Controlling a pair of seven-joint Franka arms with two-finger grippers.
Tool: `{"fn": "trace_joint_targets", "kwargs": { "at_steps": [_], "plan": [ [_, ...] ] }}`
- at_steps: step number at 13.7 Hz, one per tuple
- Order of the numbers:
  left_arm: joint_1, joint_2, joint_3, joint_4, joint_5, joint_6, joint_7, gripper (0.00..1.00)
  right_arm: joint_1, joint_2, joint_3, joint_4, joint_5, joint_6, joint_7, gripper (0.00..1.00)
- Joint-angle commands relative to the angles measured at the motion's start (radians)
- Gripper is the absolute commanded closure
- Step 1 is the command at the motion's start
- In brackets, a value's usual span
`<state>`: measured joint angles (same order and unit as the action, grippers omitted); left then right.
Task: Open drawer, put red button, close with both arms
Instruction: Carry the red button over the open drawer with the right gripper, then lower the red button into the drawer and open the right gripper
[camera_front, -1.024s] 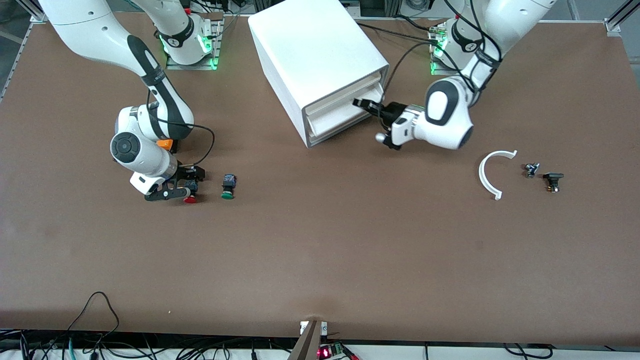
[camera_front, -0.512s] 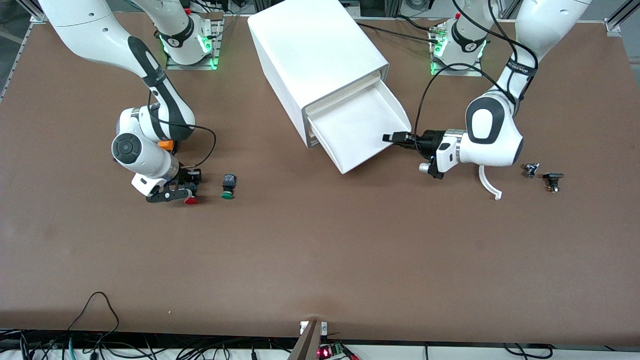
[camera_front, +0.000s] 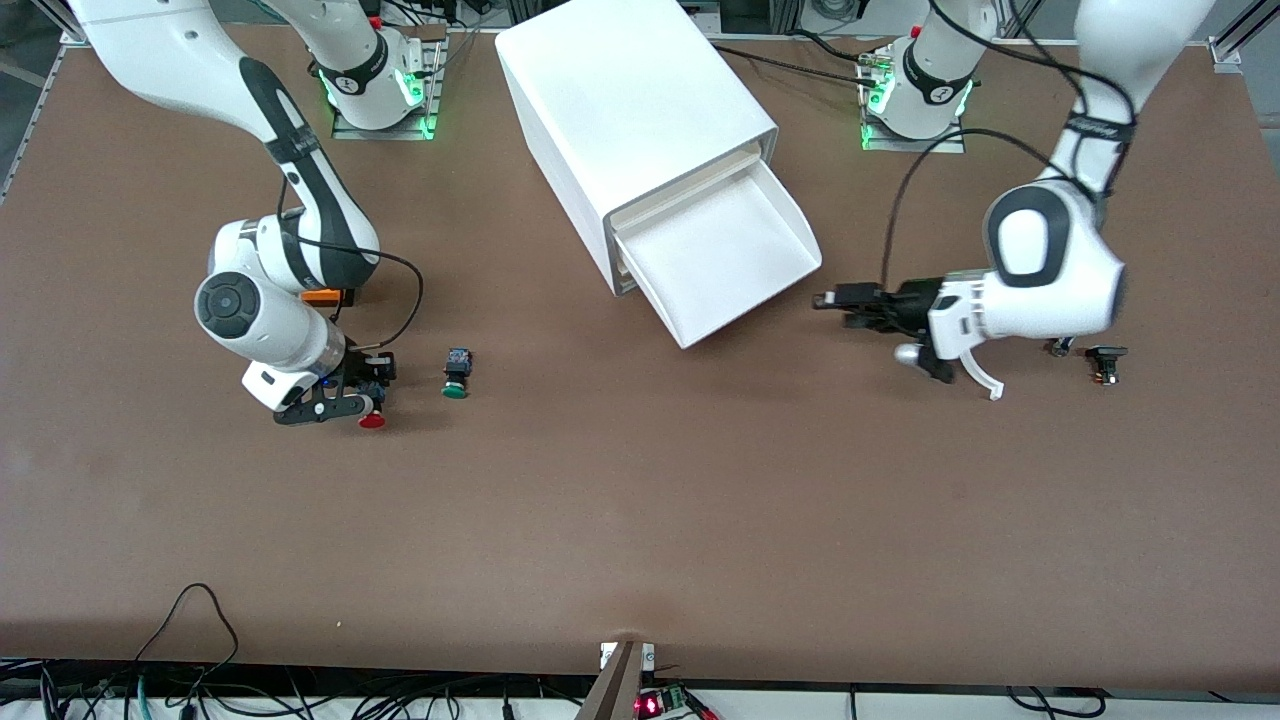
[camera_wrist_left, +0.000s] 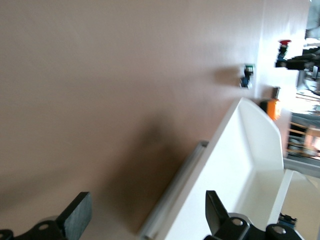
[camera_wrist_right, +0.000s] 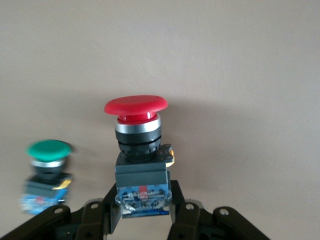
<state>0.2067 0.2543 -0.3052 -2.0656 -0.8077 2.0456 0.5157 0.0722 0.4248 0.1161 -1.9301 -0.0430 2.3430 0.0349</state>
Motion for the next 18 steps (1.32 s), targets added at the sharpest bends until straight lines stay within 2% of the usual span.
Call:
{"fn": "trace_joint_targets", "kwargs": {
  "at_steps": [1,3,4,6,9,11,13,15,18],
  "plan": [
    [0.011,-0.085,0.012,0.035,0.091,-0.005,-0.02,0.0,-0.003,-0.041,0.063,0.129,0.0,-0.126,-0.006,0.87],
    [0.014,-0.15,0.034,0.083,0.3,-0.019,-0.026,0.0,0.001,-0.04,0.132,0.248,-0.023,-0.192,-0.039,0.87],
    [0.016,-0.192,0.04,0.102,0.402,-0.042,-0.026,0.0,0.017,-0.038,0.164,0.305,-0.065,-0.215,-0.074,0.87],
    [0.016,-0.242,0.075,0.178,0.514,-0.187,-0.049,0.0,0.076,-0.029,0.212,0.411,-0.115,-0.293,-0.154,0.87],
    [0.007,-0.346,0.078,0.205,0.718,-0.264,-0.106,0.0,0.132,0.027,0.324,0.517,-0.104,-0.298,-0.306,0.87],
    [0.005,-0.354,0.078,0.264,0.777,-0.387,-0.21,0.0,0.237,0.116,0.35,0.656,-0.136,-0.329,-0.366,0.87],
    [-0.004,-0.354,0.074,0.282,0.82,-0.442,-0.38,0.0,0.34,0.178,0.35,0.773,-0.23,-0.376,-0.381,0.87],
    [-0.015,-0.346,0.096,0.28,0.818,-0.489,-0.485,0.0,0.415,0.23,0.35,0.818,-0.297,-0.39,-0.462,0.87],
    [-0.024,-0.326,0.103,0.309,0.818,-0.482,-0.487,0.0,0.469,0.281,0.35,0.818,-0.316,-0.39,-0.649,0.86]
  ]
}}
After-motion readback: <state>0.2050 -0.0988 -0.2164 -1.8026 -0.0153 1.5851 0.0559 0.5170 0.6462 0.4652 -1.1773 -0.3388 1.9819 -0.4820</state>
